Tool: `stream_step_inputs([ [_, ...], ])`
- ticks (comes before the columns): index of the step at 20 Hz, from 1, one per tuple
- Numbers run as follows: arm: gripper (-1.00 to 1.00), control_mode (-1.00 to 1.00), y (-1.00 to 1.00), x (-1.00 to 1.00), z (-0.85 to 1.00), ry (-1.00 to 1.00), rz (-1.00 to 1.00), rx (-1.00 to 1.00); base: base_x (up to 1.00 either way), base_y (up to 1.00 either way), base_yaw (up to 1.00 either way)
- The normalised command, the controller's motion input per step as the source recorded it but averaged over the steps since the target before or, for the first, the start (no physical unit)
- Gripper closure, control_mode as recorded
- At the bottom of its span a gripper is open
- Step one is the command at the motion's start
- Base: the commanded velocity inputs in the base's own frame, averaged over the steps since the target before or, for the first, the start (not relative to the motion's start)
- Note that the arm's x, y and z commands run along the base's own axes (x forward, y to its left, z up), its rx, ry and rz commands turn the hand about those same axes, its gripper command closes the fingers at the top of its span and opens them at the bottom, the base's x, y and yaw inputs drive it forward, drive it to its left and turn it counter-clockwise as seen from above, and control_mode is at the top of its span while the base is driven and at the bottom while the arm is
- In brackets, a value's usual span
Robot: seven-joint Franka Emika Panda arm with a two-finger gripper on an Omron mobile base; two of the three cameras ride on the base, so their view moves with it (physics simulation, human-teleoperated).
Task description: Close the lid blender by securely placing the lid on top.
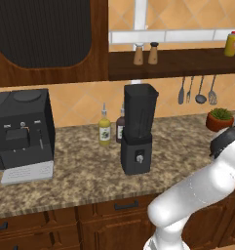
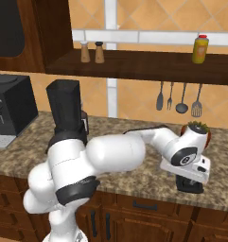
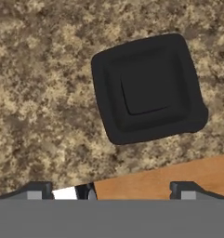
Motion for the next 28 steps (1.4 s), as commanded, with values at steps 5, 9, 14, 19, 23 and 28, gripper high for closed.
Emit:
stream_step_inputs([
  [5,-1.00,-1.00,-0.30,0.02,-0.03,0.04,0.00,0.00,0.00,0.00,0.00],
  [9,-1.00,-1.00,0.01,0.00,-0.15,0.00,0.02,0.00,0.00,0.00,0.00],
  [14,-1.00,-1.00,0.10,0.00,-0.43,-0.01,0.05,-0.02,0.00,0.00,0.00],
  [19,-1.00,-1.00,0.00,0.02,-0.47,-0.02,0.03,-0.02,0.00,0.00,0.00],
  [23,-1.00,-1.00,-0.01,0.22,-0.19,0.00,0.02,-0.02,0.00,0.00,0.00],
  [28,-1.00,-1.00,-0.03,0.35,-0.13,-0.05,0.04,0.00,0.00,0.00,0.00],
])
